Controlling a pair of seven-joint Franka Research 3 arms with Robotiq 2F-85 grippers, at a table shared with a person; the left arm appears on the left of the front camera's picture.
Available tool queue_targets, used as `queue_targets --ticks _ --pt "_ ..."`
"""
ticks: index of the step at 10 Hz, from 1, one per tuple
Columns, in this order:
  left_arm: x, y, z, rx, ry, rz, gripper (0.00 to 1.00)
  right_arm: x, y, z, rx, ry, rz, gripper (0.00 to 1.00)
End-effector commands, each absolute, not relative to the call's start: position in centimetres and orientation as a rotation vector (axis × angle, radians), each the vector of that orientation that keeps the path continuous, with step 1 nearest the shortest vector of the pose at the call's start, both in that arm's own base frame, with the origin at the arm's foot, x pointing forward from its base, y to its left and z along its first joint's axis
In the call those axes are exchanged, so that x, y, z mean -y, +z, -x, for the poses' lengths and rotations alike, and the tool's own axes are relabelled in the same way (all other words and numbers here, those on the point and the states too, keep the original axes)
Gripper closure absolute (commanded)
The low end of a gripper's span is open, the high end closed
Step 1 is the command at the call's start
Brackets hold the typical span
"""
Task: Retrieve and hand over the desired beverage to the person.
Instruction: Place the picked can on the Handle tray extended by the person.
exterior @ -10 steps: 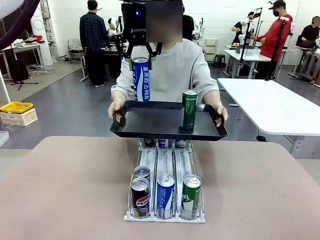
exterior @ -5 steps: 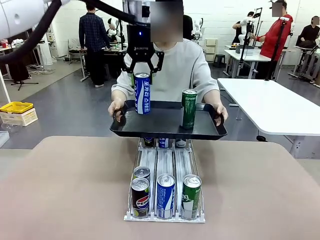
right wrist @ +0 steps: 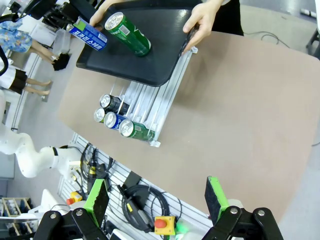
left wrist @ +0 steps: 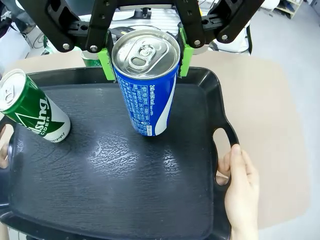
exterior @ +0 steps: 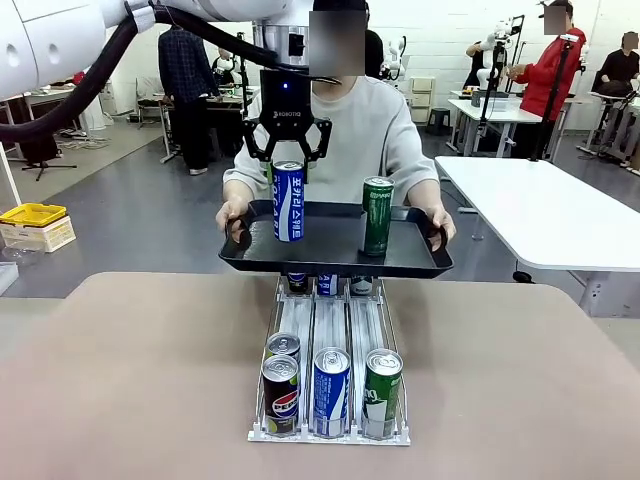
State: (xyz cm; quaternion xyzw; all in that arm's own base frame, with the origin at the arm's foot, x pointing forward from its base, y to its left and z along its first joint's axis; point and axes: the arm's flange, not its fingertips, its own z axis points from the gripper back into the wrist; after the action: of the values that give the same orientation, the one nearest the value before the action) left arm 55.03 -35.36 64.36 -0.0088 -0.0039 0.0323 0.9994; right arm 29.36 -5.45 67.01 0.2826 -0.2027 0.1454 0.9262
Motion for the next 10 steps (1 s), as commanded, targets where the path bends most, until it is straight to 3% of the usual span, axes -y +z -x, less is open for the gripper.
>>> queue_targets --ticks 1,10 --pt "35.1 64.4 -55.2 0.007 0.040 0.039 0.42 5.3 67.0 -29.4 0.415 0.301 -0.596 0.00" --pt "35.4 63.0 -55.6 -0.030 0.018 0.031 0.42 5.3 67.0 -29.4 0.415 0.301 -0.596 0.00"
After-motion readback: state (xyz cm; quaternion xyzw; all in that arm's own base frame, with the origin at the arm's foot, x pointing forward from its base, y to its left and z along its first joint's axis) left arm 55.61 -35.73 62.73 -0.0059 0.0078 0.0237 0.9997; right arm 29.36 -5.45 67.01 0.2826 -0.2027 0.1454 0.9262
